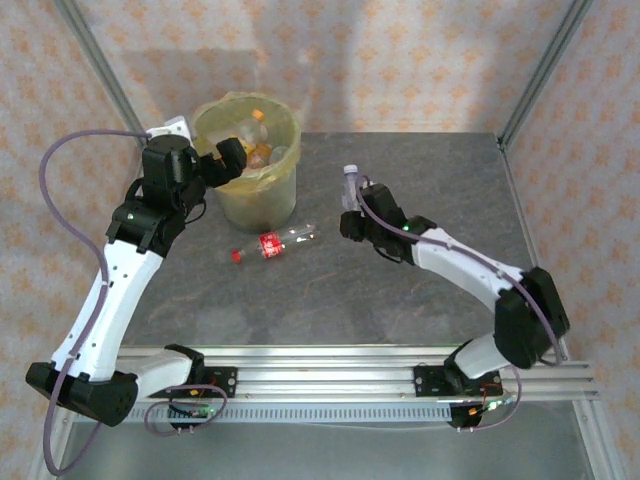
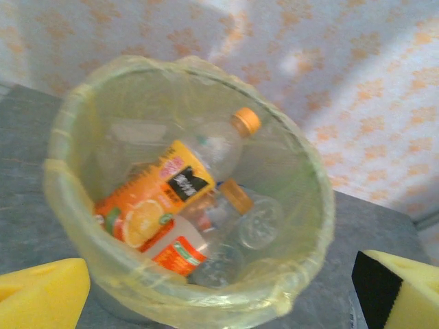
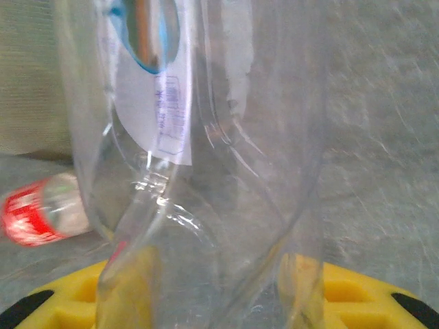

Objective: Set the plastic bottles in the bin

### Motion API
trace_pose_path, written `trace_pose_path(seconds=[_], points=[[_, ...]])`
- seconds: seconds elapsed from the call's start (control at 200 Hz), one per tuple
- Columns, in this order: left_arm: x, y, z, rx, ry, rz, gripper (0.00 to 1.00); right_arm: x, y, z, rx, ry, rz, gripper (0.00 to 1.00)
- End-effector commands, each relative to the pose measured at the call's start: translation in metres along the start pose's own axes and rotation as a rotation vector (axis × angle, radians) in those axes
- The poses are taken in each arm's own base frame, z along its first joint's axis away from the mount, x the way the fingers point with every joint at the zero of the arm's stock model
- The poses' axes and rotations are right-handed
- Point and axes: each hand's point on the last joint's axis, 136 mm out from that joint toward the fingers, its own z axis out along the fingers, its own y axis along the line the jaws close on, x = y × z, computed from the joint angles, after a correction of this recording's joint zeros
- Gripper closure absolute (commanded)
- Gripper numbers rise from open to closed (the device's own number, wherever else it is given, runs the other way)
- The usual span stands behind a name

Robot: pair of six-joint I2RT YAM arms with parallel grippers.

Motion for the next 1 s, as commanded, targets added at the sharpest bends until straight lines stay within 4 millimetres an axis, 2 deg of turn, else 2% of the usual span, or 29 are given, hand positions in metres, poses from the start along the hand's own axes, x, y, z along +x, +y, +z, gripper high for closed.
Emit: trace_pose_path(seconds=[0.0,0.27,0.48,0.586,0.996], points=[[-0.006,-0.038,-0.001,0.187,0.022,-0.043,0.0,-0.018,0.034,-0.026,-0.13,-0.125,-0.124,0.65],[0.03,-0.108,0.004,0.399,0.177,0.059,0.0,-0.03,0.084,-0.07,-0.327,-0.248,-0.225,0.65],[0.058,-0.151,0.005,0.574,0.274,0.078,0.0,-0.037,0.1,-0.085,-0.401,-0.29,-0.229,0.65],[0.065,-0.161,0.003,0.617,0.297,0.067,0.0,-0.041,0.106,-0.09,-0.433,-0.307,-0.225,0.65],[0.092,-0.173,0.012,0.661,0.397,0.036,0.0,-0.057,0.127,-0.11,-0.548,-0.382,-0.2,0.65]])
